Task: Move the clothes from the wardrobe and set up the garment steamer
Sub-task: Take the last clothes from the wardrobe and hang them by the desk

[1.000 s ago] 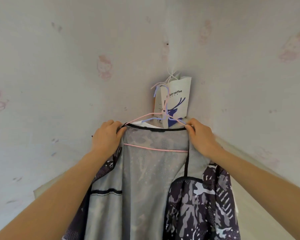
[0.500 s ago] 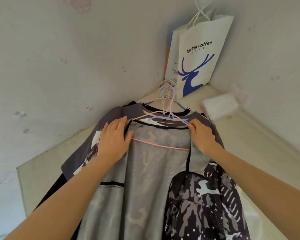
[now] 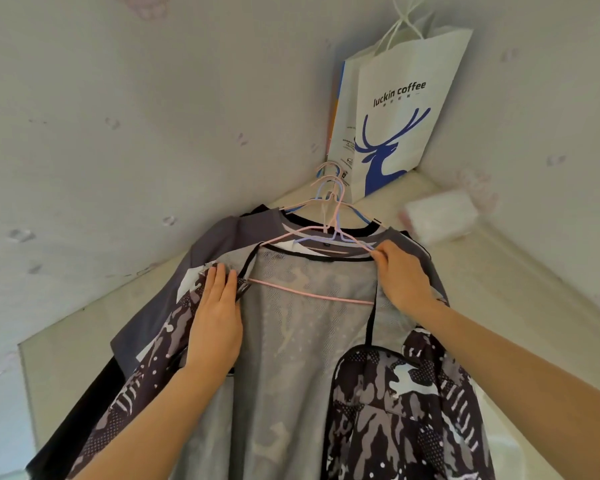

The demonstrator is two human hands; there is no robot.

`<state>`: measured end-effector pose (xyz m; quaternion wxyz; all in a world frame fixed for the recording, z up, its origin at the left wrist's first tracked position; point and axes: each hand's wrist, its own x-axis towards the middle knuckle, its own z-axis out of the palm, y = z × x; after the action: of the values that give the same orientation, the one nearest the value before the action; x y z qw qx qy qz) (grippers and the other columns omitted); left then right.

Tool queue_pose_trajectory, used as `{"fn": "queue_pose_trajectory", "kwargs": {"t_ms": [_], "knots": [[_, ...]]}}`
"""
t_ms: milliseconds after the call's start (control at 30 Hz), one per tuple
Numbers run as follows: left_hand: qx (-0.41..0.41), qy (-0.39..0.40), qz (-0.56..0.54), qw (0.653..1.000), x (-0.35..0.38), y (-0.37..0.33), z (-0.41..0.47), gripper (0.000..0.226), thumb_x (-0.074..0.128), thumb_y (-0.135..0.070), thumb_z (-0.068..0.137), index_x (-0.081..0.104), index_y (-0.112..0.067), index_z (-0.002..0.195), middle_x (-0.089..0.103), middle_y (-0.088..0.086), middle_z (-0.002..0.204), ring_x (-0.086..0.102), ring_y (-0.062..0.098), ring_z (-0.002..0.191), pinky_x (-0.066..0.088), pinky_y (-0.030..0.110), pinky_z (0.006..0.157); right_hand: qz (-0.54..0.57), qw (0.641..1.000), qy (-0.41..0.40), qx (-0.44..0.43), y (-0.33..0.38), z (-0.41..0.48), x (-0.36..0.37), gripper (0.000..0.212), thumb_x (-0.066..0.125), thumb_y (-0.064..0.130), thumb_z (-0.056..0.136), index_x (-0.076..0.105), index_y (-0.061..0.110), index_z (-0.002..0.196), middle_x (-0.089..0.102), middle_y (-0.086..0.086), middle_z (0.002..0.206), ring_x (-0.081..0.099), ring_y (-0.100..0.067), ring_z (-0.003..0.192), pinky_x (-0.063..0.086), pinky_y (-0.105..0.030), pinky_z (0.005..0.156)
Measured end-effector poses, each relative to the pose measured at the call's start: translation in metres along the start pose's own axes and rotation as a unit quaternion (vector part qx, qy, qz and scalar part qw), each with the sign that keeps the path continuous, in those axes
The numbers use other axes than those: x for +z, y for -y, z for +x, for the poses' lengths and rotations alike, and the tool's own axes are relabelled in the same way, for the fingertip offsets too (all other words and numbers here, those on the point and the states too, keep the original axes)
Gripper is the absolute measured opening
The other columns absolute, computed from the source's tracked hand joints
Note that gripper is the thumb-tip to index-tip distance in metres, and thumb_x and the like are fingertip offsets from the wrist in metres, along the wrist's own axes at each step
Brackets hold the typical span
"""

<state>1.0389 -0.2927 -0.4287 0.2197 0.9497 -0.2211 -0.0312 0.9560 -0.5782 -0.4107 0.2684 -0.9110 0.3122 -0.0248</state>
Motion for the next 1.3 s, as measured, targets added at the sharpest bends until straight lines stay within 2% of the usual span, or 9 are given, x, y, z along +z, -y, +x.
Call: {"fn": "queue_pose_trajectory", "kwargs": {"t_ms": [167,233,367,567,733,833,1033,1200,1300], "knots": [[0.017,-0.068,-0.063,0.996,-0.013,-0.025,0.035,0.047,0.039,-0.003,0.100,0.031,-0.004,0.146,0.023,0.009,0.156,0.011,0.017,0.146,0.006,0.023,0.115,0.011,0.999,-0.048,-0.011,0.012,0.026,-0.019,0.030,0.036,0.031,0.102,0.057,0.009,0.103,0.064,-0.013,0.094,0.051,-0.028,0.076,0.034,-0.035,0.062],[0.022,-0.084,-0.073,0.993,-0.018,-0.034,0.058,0.046,0.038,-0.003,0.100,0.033,-0.004,0.146,0.025,0.010,0.156,0.013,0.019,0.146,0.006,0.022,0.114,0.010,0.998,-0.066,-0.013,0.018,0.042,-0.030,0.031,0.036,0.032,0.102,0.056,0.008,0.101,0.063,-0.014,0.092,0.047,-0.027,0.075,0.037,-0.037,0.063],[0.032,-0.110,-0.071,0.991,-0.019,-0.046,0.101,0.045,0.039,-0.003,0.100,0.034,-0.001,0.145,0.028,0.013,0.154,0.015,0.025,0.146,0.009,0.026,0.116,0.014,0.996,-0.080,-0.027,0.026,0.083,-0.046,0.030,0.038,0.032,0.101,0.056,0.009,0.099,0.062,-0.013,0.091,0.054,-0.032,0.081,0.047,-0.044,0.070],[0.041,-0.052,0.009,0.998,0.021,-0.033,0.116,0.046,0.045,-0.005,0.097,0.037,0.006,0.141,0.037,0.022,0.148,0.028,0.037,0.140,0.027,0.048,0.114,-0.001,1.000,-0.029,-0.002,0.006,0.108,-0.017,0.025,0.040,0.030,0.100,0.053,0.014,0.088,0.059,-0.009,0.085,0.053,-0.031,0.078,0.048,-0.044,0.071],[0.015,-0.027,-0.020,0.999,0.041,-0.040,0.125,0.047,0.036,-0.010,0.101,0.029,0.005,0.145,0.028,0.020,0.153,0.016,0.035,0.145,0.016,0.042,0.119,-0.035,0.999,-0.036,-0.017,-0.007,0.123,0.006,0.029,0.042,0.029,0.099,0.062,0.009,0.095,0.058,-0.014,0.089,0.055,-0.033,0.082,0.049,-0.047,0.074],[0.002,-0.019,-0.028,0.999,0.052,-0.046,0.133,0.046,0.038,-0.008,0.099,0.031,0.008,0.143,0.030,0.023,0.151,0.017,0.041,0.143,0.017,0.047,0.118,-0.058,0.997,-0.037,-0.023,-0.011,0.126,0.015,0.030,0.041,0.029,0.099,0.064,0.009,0.099,0.057,-0.014,0.092,0.054,-0.031,0.083,0.048,-0.045,0.074],[-0.017,0.027,0.054,0.998,0.066,-0.044,0.127,0.062,0.039,-0.033,0.099,0.017,-0.005,0.150,0.013,0.009,0.159,0.002,0.028,0.147,0.008,0.044,0.117,-0.094,0.994,-0.048,-0.036,-0.017,0.122,0.022,0.029,0.041,0.031,0.100,0.060,0.010,0.105,0.058,-0.012,0.098,0.053,-0.030,0.089,0.048,-0.042,0.075],[-0.014,0.030,0.069,0.997,0.062,-0.046,0.123,0.064,0.044,-0.031,0.096,0.018,-0.007,0.150,0.015,0.009,0.159,0.003,0.029,0.147,0.012,0.047,0.117,-0.129,0.991,-0.005,-0.043,-0.020,0.113,0.013,0.035,0.031,0.032,0.102,0.053,0.005,0.108,0.057,-0.016,0.106,0.053,-0.033,0.094,0.047,-0.045,0.079],[0.003,0.024,0.084,0.996,0.059,-0.050,0.114,0.061,0.048,-0.027,0.094,0.026,-0.008,0.148,0.023,0.012,0.156,0.011,0.034,0.146,0.017,0.050,0.115,-0.143,0.989,0.016,-0.038,-0.022,0.097,0.008,0.038,0.032,0.033,0.101,0.047,0.005,0.122,0.055,-0.017,0.118,0.051,-0.034,0.106,0.044,-0.045,0.089]]}}
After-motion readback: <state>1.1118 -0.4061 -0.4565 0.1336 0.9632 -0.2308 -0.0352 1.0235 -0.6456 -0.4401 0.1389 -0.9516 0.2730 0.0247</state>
